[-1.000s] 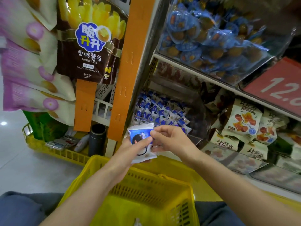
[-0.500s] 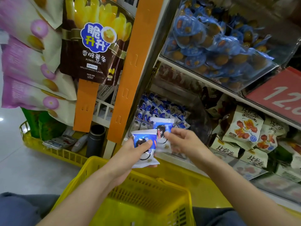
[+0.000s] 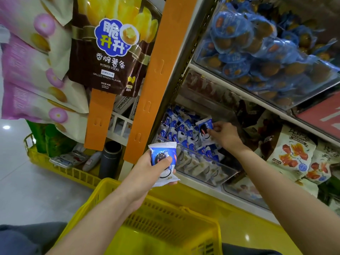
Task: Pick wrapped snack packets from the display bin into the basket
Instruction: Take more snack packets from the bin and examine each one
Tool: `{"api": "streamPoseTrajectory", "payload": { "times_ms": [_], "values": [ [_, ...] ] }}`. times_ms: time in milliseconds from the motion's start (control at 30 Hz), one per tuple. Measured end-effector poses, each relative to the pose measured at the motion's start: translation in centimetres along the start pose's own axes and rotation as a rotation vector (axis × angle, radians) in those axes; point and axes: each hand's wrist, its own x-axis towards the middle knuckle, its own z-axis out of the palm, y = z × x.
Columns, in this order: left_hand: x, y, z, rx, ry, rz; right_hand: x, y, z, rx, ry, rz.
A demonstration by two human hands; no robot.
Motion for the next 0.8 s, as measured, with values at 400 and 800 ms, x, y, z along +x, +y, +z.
{"api": "streamPoseTrajectory", "payload": {
  "times_ms": [400, 800],
  "values": [
    [0.9, 0.6, -0.1, -0.056, 0.031, 0.006, 1.1, -0.1, -0.1, -0.362, -0.311, 0.074],
    [1.0, 0.7, 0.0, -0.062, 0.08, -0.046, 1.3, -1.4, 3.4, -0.052, -0.287, 0.17]
  ]
}}
